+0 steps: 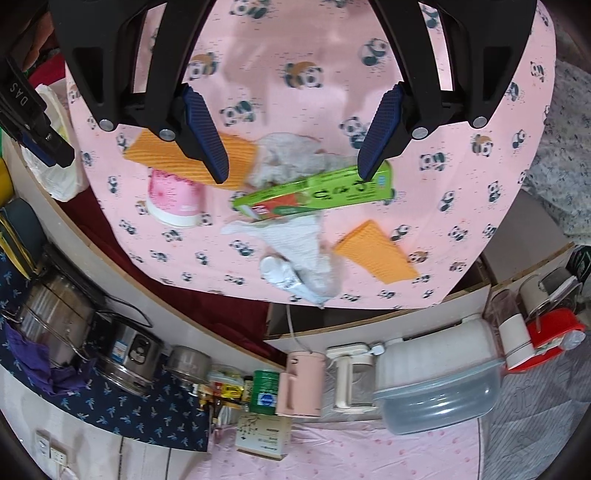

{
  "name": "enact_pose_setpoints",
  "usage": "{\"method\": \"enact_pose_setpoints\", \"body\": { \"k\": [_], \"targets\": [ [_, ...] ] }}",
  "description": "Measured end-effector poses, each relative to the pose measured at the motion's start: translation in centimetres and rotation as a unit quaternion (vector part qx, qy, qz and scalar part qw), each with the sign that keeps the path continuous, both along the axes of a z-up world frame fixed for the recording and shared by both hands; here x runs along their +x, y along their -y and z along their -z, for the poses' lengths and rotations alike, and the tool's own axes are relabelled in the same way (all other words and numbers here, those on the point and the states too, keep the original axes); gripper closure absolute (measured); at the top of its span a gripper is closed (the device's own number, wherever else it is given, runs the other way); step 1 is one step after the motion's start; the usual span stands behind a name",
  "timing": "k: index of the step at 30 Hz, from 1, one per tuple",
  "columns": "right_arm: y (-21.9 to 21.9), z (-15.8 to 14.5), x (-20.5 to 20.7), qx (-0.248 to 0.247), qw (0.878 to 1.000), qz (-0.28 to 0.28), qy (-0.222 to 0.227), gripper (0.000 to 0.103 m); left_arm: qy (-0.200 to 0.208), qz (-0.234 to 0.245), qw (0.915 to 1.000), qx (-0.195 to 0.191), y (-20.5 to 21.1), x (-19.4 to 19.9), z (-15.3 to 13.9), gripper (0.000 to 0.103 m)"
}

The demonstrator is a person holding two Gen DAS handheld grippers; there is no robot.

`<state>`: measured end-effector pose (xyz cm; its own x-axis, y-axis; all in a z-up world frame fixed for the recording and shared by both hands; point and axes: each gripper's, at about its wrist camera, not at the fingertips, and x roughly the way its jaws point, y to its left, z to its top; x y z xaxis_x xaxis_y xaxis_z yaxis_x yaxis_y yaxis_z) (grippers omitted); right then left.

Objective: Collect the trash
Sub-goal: 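Move both open grippers back over the remaining trash on the table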

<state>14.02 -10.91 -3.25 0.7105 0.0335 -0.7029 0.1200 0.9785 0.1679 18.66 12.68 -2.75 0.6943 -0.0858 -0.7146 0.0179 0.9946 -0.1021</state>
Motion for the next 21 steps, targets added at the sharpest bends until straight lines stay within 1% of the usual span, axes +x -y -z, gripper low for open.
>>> {"method": "enact_pose_setpoints", "body": {
  "k": [3, 9, 12, 14, 17, 21],
  "targets": [
    [-0.9, 0.9, 0.5, -0.001, 1.0, -0.008, -0.01, 0.06, -0.004, -0.011, 0.9999, 0.009, -1.6, 0.2, 0.7, 0.031],
    [-1.9, 2.5, 1.8, 0.003, 0.999, -0.016, -0.029, 0.06, -0.021, -0.03, 0.9993, 0.005, -4.5, 1.0, 2.2, 0.031],
    [-2.2, 3.1, 2.6, 0.003, 0.999, -0.017, -0.036, 0.06, -0.025, -0.034, 0.9991, 0.007, -5.1, 1.3, 2.7, 0.03],
    [-2.4, 3.2, 3.0, 0.004, 0.999, -0.018, -0.036, 0.06, -0.025, -0.036, 0.999, 0.007, -5.3, 1.6, 2.8, 0.027],
    [-3.1, 2.9, 3.9, 0.003, 0.999, -0.026, -0.033, 0.06, -0.027, -0.035, 0.999, 0.003, -5.5, 2.2, 3.0, 0.027],
    [-4.3, 2.4, 5.9, 0.015, 0.998, -0.047, -0.031, 0.06, -0.028, -0.037, 0.9989, 0.0, -5.6, 3.2, 3.1, 0.027]
  ]
}}
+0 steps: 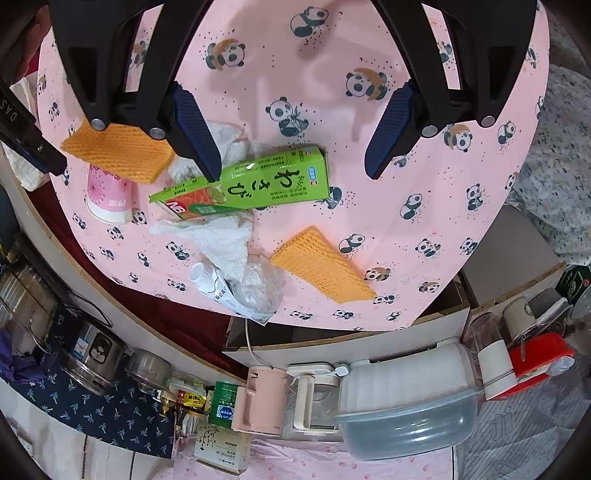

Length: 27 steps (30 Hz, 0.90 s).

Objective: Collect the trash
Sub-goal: 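Move both open grippers back over the remaining trash on the table, then grasp the crumpled white tissue with the right gripper and lift it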

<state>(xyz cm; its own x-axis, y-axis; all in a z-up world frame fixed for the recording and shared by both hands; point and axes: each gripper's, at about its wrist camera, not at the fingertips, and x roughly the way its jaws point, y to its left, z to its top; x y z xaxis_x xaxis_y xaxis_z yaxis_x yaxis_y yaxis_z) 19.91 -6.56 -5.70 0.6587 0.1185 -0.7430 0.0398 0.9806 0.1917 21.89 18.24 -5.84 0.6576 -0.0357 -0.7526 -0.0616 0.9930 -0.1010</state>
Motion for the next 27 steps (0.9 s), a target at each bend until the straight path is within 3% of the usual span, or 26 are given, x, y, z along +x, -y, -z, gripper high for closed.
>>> {"method": "enact_pose_setpoints", "body": {
  "k": [9, 16, 22, 27],
  "targets": [
    [-4.7, 0.8, 6.5, 0.01, 0.999, -0.05, -0.011, 0.06, -0.001, -0.013, 0.9999, 0.01, -1.2, 2.7, 0.3, 0.027],
    [-8.5, 3.4, 11.5, 0.003, 0.996, -0.085, -0.04, 0.057, 0.001, -0.027, 0.9996, 0.012, -2.2, 4.8, 0.7, 0.027],
    [-10.6, 5.9, 13.8, -0.016, 0.992, -0.109, -0.062, 0.051, -0.006, -0.028, 0.9995, 0.01, -2.5, 6.4, 1.8, 0.027],
    [-11.1, 7.4, 14.8, -0.032, 0.99, -0.115, -0.071, 0.053, -0.012, -0.022, 0.9997, 0.009, -2.1, 6.8, 2.5, 0.027]
  ]
}}
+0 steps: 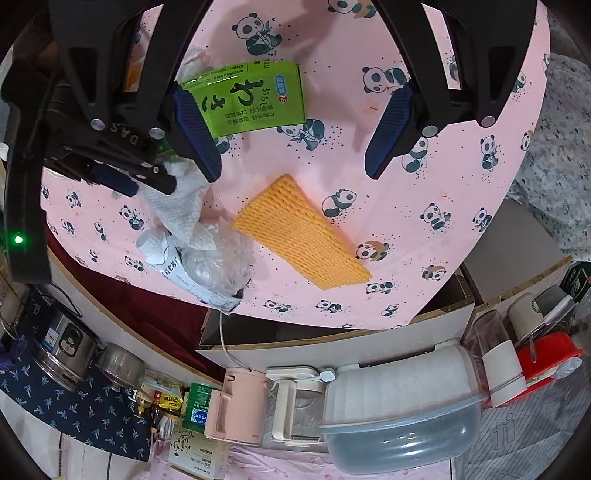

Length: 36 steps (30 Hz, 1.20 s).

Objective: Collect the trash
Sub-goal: 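Grasp the crumpled white tissue with the right gripper and lift it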

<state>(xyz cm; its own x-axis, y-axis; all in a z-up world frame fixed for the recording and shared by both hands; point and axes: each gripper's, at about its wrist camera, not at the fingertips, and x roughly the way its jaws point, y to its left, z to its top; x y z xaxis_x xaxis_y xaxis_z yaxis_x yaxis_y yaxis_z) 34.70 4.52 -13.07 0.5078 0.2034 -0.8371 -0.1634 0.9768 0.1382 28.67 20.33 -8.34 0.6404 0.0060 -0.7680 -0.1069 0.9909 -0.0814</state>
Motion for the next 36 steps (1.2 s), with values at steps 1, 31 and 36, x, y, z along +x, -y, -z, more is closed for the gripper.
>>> {"method": "enact_pose_setpoints", "body": {
  "k": [1, 31, 36],
  "targets": [
    [-0.3, 0.0, 0.0, -0.012, 1.0, -0.004, 0.004, 0.058, -0.001, 0.001, 1.0, 0.001, 0.1, 0.0, 0.1, 0.027],
    [12.2, -9.3, -11.0, 0.043, 0.987, 0.125, 0.096, 0.094, -0.023, 0.075, 0.9968, -0.014, 8.5, -6.8, 0.7, 0.027],
    [13.8, -8.7, -12.0, 0.048, 0.985, 0.138, 0.091, 0.094, -0.032, 0.064, 0.9972, -0.02, 9.2, -4.9, 1.8, 0.027]
  ]
}}
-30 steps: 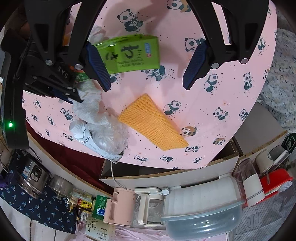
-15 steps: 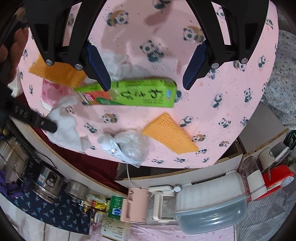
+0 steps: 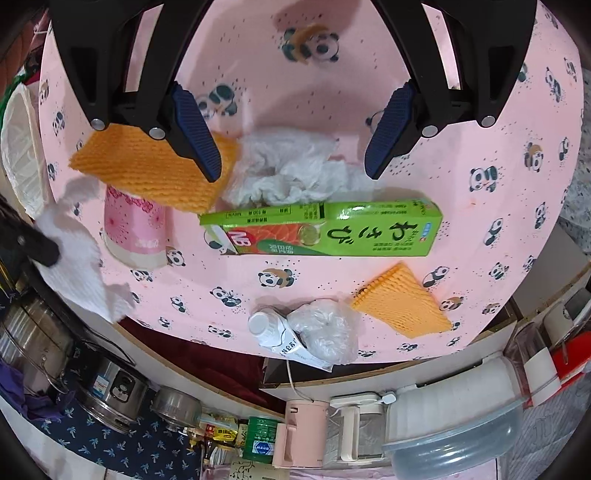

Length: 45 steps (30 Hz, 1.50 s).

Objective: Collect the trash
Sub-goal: 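Carry the white tissue in the right gripper over the trash bin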

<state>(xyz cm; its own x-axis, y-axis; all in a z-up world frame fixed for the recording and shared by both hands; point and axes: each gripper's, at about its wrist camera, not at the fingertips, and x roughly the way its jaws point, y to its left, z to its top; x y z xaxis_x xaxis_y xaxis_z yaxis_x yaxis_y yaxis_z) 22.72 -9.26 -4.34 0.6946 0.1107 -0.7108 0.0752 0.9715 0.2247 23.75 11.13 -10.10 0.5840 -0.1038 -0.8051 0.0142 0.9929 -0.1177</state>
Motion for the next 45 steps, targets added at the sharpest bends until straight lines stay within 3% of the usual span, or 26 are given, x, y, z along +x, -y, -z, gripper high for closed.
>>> {"method": "enact_pose_setpoints", "body": {
  "k": [3, 6, 8, 11, 15, 29, 45],
  "targets": [
    [0.7, 0.2, -0.2, 0.003, 1.0, 0.004, -0.002, 0.094, -0.007, -0.001, 1.0, 0.001, 0.4, 1.0, 0.7, 0.033],
    [1.0, 0.4, -0.3, 0.003, 1.0, 0.006, -0.004, 0.094, -0.014, 0.001, 0.9999, 0.002, 0.7, 1.5, 1.3, 0.045],
    [1.3, 0.5, -0.3, 0.004, 1.0, 0.006, -0.004, 0.094, -0.015, 0.003, 0.9999, 0.004, 0.8, 1.6, 1.5, 0.054],
    [1.3, 0.7, -0.5, 0.006, 1.0, 0.005, -0.006, 0.094, -0.014, 0.011, 0.9998, 0.002, 0.9, 1.4, 1.5, 0.076],
    [1.2, 0.6, -1.1, 0.01, 1.0, 0.004, -0.005, 0.094, -0.009, 0.013, 0.9999, 0.0, 0.9, 0.8, 0.8, 0.091],
    [2.4, -3.3, -4.9, 0.016, 0.999, 0.01, 0.038, 0.094, 0.063, 0.029, 0.9976, -0.002, 2.7, -3.1, -6.1, 0.094],
    [8.0, -6.9, -10.7, 0.024, 0.995, 0.055, 0.082, 0.094, 0.148, 0.084, 0.9854, -0.01, 8.8, -7.3, -14.0, 0.094]
  ]
}}
